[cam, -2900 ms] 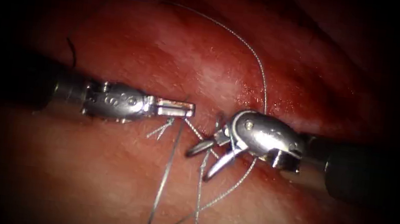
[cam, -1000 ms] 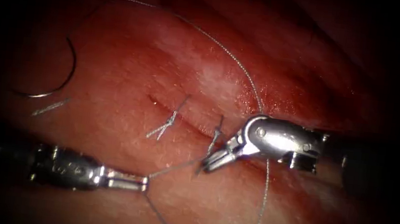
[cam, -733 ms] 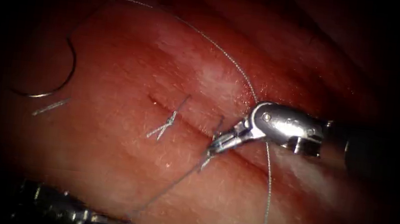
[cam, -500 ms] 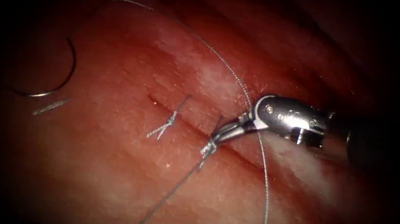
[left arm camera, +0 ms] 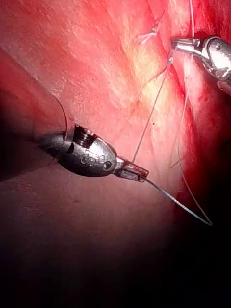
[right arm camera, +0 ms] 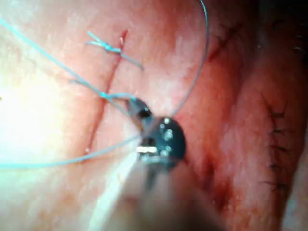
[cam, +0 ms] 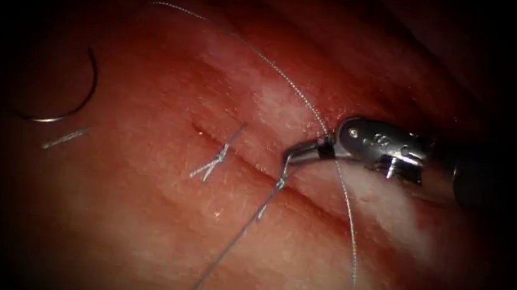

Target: Wound Closure

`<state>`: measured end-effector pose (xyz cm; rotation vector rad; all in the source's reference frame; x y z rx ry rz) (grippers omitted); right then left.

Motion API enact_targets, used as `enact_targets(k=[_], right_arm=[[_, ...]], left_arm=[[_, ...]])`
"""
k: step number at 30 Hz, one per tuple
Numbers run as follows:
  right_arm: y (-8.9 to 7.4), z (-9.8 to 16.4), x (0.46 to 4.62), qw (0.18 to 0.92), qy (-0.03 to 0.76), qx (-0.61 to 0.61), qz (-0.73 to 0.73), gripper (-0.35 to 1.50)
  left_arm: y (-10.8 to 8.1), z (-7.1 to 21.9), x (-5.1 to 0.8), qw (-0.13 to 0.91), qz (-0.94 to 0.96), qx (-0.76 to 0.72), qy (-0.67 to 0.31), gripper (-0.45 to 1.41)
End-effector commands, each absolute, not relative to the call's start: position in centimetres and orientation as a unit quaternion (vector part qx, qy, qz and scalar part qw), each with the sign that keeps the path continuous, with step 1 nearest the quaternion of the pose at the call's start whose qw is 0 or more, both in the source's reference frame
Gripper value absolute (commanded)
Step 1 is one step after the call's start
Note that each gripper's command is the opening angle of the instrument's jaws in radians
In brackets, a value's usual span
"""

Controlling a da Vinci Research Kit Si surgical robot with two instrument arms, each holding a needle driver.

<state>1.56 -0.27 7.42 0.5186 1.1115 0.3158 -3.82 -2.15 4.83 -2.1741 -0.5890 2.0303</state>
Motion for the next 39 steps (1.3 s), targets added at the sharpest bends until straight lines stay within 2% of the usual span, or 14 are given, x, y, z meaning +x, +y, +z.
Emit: enact_targets(k=[1, 7, 16, 22, 29, 34, 35, 38, 39], right_arm=[[-0.3, 7.6, 1.59, 0.804, 0.505, 0.242, 0.201, -0.35], [-0.3, 7.6, 1.61, 0.765, 0.489, 0.247, 0.338, -0.35], [-0.3, 7.6, 1.79, 0.773, 0.504, 0.218, 0.318, -0.35], [-0.1, 7.7, 1.59, 0.779, 0.504, 0.189, 0.320, -0.35], [-0.2, 7.6, 1.53, 0.753, 0.506, 0.220, 0.359, -0.35], [-0.2, 7.5, 1.55, 0.736, 0.509, 0.225, 0.385, 0.41], [-0.1, 7.4, 1.52, 0.720, 0.521, 0.215, 0.404, 0.81], [0.1, 7.2, 1.45, 0.695, 0.536, 0.208, 0.431, 1.20], [0.1, 7.1, 1.41, 0.695, 0.541, 0.200, 0.430, 1.26]], left_arm=[[-2.2, 4.9, -3.86, 0.054, 0.668, -0.716, -0.196, -0.45], [-2.3, 4.8, -3.84, 0.053, 0.667, -0.716, -0.197, -0.45], [-2.4, 4.6, -3.69, 0.039, 0.671, -0.710, -0.210, -0.45], [-2.7, 4.6, -3.75, 0.030, 0.669, -0.711, -0.215, -0.45], [-2.3, 4.5, -3.86, 0.027, 0.670, -0.716, -0.192, -0.45], [-1.9, 4.5, -3.92, 0.027, 0.688, -0.708, -0.158, -0.45], [-1.7, 4.5, -3.92, 0.025, 0.694, -0.705, -0.146, -0.45], [-1.4, 4.5, -3.94, 0.011, 0.705, -0.698, -0.126, -0.45], [-1.4, 4.5, -3.95, 0.005, 0.707, -0.697, -0.120, -0.45]])
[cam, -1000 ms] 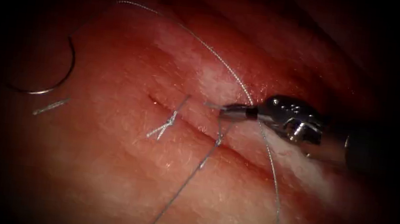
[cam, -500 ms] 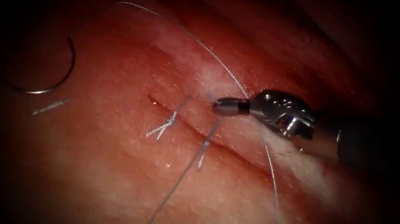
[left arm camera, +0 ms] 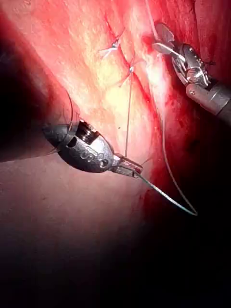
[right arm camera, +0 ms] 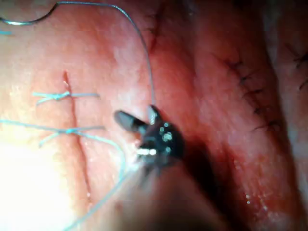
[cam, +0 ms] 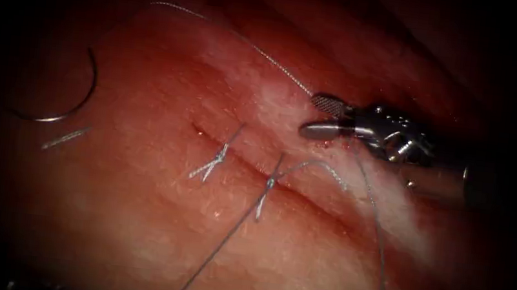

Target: Wound Closure

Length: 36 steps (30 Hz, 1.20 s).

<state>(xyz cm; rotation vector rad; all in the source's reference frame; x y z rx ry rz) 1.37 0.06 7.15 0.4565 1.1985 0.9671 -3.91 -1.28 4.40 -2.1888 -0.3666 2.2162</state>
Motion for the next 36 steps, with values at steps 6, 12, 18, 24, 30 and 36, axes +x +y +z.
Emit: enact_targets(k=[6, 12, 18, 24, 30, 36], right_arm=[[0.2, 6.7, 1.10, 0.696, 0.558, 0.153, 0.425, 1.32], [-0.1, 6.4, 1.16, 0.694, 0.581, 0.147, 0.398, 1.11], [-0.4, 6.3, 1.42, 0.699, 0.601, 0.159, 0.354, 0.26], [-0.3, 6.4, 1.87, 0.703, 0.611, 0.147, 0.333, 0.24], [-0.6, 6.5, 2.19, 0.706, 0.623, 0.154, 0.300, 0.12], [-0.7, 6.5, 2.23, 0.694, 0.644, 0.186, 0.263, -0.08]], left_arm=[[-0.7, 4.3, -4.04, -0.058, 0.726, -0.682, -0.067, -0.45], [-0.4, 4.4, -4.27, -0.095, 0.721, -0.683, -0.061, -0.45], [-0.2, 4.5, -4.49, -0.136, 0.704, -0.691, -0.095, -0.45], [0.0, 4.7, -4.61, -0.168, 0.664, -0.719, -0.114, -0.45], [0.5, 5.0, -4.64, -0.157, 0.637, -0.749, -0.093, -0.45], [0.7, 5.4, -4.60, -0.192, 0.631, -0.748, -0.073, -0.45]])
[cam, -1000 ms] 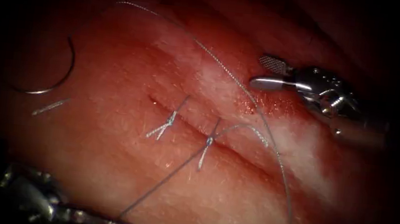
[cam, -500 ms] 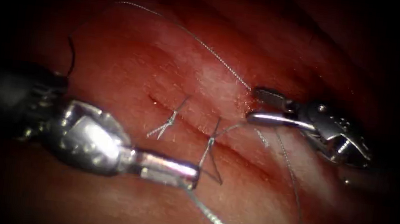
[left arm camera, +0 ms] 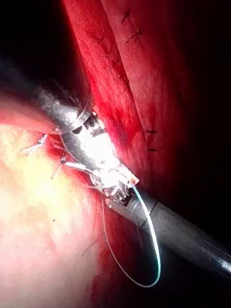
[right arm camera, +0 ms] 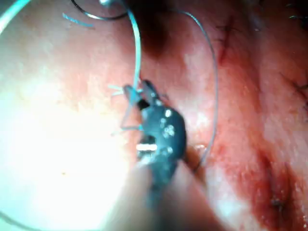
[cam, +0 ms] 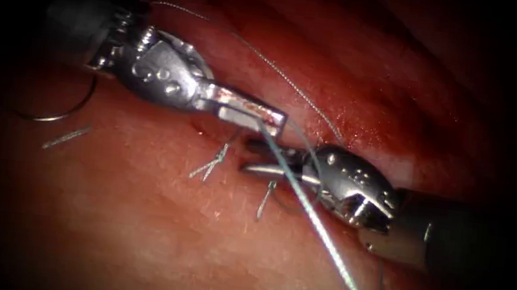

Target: Wound Closure

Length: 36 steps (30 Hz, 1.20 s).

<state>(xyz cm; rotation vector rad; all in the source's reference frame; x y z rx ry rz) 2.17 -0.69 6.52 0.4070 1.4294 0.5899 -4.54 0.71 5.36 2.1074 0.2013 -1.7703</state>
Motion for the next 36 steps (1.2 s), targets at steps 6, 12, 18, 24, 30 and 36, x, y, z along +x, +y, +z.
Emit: enact_targets(k=[6, 12, 18, 24, 30, 36], right_arm=[[-0.7, 6.5, 2.23, 0.661, 0.679, 0.209, 0.240, -0.35], [-0.8, 6.4, 2.19, 0.626, 0.713, 0.209, 0.238, -0.35], [-0.8, 6.4, 2.09, 0.594, 0.730, 0.223, 0.255, -0.35], [-0.8, 6.4, 2.04, 0.575, 0.731, 0.236, 0.283, -0.35], [-0.8, 6.4, 2.04, 0.553, 0.703, 0.266, 0.360, -0.35], [-0.8, 6.5, 2.03, 0.505, 0.674, 0.289, 0.456, -0.35]], left_arm=[[0.6, 5.8, -4.49, 0.233, -0.642, 0.724, 0.096, -0.45], [0.5, 6.3, -4.36, 0.273, -0.666, 0.686, 0.110, -0.45], [0.5, 6.5, -4.31, 0.296, -0.686, 0.655, 0.114, -0.45], [0.4, 6.7, -4.31, 0.307, -0.699, 0.636, 0.114, -0.45], [0.2, 6.7, -4.38, 0.306, -0.709, 0.627, 0.103, -0.45], [0.0, 6.7, -4.48, 0.300, -0.713, 0.626, 0.092, -0.45]])
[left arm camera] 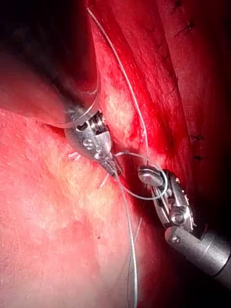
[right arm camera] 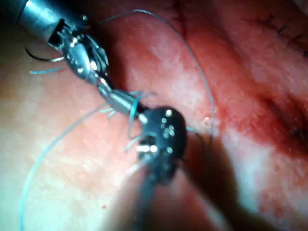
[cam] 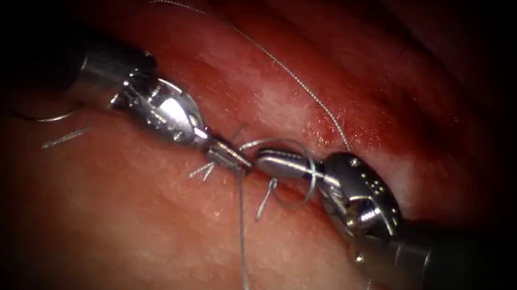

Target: Wound Closure

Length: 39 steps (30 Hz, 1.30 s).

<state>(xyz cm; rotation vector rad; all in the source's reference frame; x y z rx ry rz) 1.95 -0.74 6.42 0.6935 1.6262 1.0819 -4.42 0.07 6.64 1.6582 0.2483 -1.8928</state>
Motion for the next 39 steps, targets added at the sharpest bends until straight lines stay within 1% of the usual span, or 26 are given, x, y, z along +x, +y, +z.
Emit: enact_targets(k=[1, 7, 9, 10, 11, 14, 18, 19, 23, 25, 26, 27, 28, 39], right_arm=[[-0.76, 6.46, 2.03, 0.498, 0.668, 0.292, 0.469, -0.35], [-0.79, 6.46, 2.05, 0.468, 0.649, 0.281, 0.530, -0.35], [-0.80, 6.45, 2.04, 0.449, 0.637, 0.277, 0.562, -0.23], [-0.80, 6.45, 2.03, 0.445, 0.630, 0.271, 0.576, -0.10], [-0.81, 6.45, 2.03, 0.440, 0.621, 0.269, 0.590, 0.09], [-0.84, 6.46, 1.99, 0.432, 0.591, 0.266, 0.627, 0.36], [-0.92, 6.53, 1.97, 0.403, 0.542, 0.280, 0.683, 1.10], [-0.95, 6.54, 1.97, 0.391, 0.530, 0.288, 0.695, 1.13], [-1.06, 6.59, 1.92, 0.355, 0.500, 0.298, 0.732, 1.15], [-1.09, 6.61, 1.88, 0.323, 0.489, 0.307, 0.750, 1.13], [-1.11, 6.61, 1.86, 0.313, 0.486, 0.309, 0.756, 1.10], [-1.12, 6.61, 1.84, 0.290, 0.479, 0.309, 0.768, 1.01], [-1.13, 6.61, 1.83, 0.283, 0.478, 0.308, 0.772, 0.99], [-1.39, 6.90, 1.88, 0.152, 0.454, 0.322, 0.817, 0.93]], left_arm=[[0.01, 6.68, -4.49, 0.298, -0.714, 0.628, 0.090, -0.45], [-0.11, 6.58, -4.59, 0.281, -0.714, 0.636, 0.075, -0.45], [-0.12, 6.56, -4.62, 0.278, -0.715, 0.638, 0.069, -0.45], [-0.13, 6.55, -4.65, 0.275, -0.716, 0.638, 0.066, -0.45], [-0.13, 6.54, -4.67, 0.272, -0.716, 0.639, 0.063, -0.45], [-0.14, 6.50, -4.72, 0.266, -0.717, 0.643, 0.054, -0.45], [-0.14, 6.43, -4.78, 0.261, -0.715, 0.647, 0.044, -0.45], [-0.14, 6.41, -4.80, 0.261, -0.715, 0.647, 0.042, -0.45], [-0.15, 6.36, -4.86, 0.260, -0.716, 0.647, 0.039, -0.45], [-0.16, 6.34, -4.88, 0.259, -0.716, 0.646, 0.039, -0.45], [-0.17, 6.34, -4.89, 0.259, -0.717, 0.646, 0.039, -0.45], [-0.19, 6.34, -4.90, 0.259, -0.718, 0.645, 0.038, -0.45], [-0.21, 6.35, -4.91, 0.259, -0.719, 0.644, 0.037, -0.45], [-0.35, 6.45, -5.02, 0.262, -0.724, 0.638, 0.030, -0.45]])
